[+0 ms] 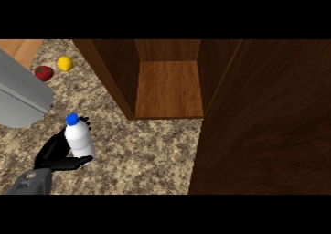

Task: Pick up the bottled water, place it into the cabinet and close the cabinet

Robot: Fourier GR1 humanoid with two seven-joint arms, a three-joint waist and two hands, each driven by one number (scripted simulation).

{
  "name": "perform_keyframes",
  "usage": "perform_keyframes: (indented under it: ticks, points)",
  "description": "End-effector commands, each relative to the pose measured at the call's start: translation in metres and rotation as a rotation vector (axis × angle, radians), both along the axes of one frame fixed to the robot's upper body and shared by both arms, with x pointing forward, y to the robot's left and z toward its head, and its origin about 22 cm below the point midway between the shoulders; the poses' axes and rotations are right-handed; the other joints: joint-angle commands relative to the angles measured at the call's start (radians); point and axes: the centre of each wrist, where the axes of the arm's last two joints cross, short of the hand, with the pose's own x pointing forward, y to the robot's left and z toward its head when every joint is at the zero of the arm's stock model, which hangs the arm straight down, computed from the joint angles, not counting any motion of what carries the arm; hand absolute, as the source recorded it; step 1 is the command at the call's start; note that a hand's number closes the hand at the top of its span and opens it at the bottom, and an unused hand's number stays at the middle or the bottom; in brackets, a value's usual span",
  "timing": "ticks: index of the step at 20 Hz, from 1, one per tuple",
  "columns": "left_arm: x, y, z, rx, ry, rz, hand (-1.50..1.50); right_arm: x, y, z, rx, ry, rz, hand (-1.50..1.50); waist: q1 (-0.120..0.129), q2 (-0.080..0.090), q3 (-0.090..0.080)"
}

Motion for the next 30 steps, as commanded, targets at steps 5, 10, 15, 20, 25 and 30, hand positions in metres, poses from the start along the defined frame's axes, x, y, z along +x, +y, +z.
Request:
perform_keyframes:
  ticks: [5, 10, 15, 20, 25, 30]
  points:
    - [0.011, -0.024, -0.002, -0.147, -0.059, -0.152, 1.50, -0.017, -0.006, 0.011, -0.023, -0.024, -0.022, -1.50, 0.010, -0.005, 0.001]
    - [0.013, -0.042, 0.001, 0.066, -0.254, -0.215, 1.50, -0.012, -0.007, 0.010, 0.017, -0.028, -0.037, -1.50, 0.010, -0.005, 0.002]
    - [0.025, -0.071, 0.006, 0.068, -0.375, -0.128, 1.50, -0.016, -0.008, 0.009, -0.002, -0.035, -0.043, -1.50, 0.015, -0.007, 0.002]
    - [0.028, -0.131, 0.002, 0.130, -0.453, 0.183, 1.50, -0.021, -0.009, 0.009, 0.023, -0.020, -0.023, -1.50, 0.012, -0.011, 0.003]
    - [0.038, -0.156, 0.028, -0.001, -0.468, 0.140, 1.50, -0.022, -0.003, 0.010, 0.002, -0.019, -0.024, -1.50, 0.020, -0.009, 0.003]
    - [0.041, -0.187, 0.057, -0.070, -0.454, 0.113, 1.50, -0.023, -0.004, 0.012, 0.012, -0.036, -0.042, -1.50, 0.020, -0.011, 0.003]
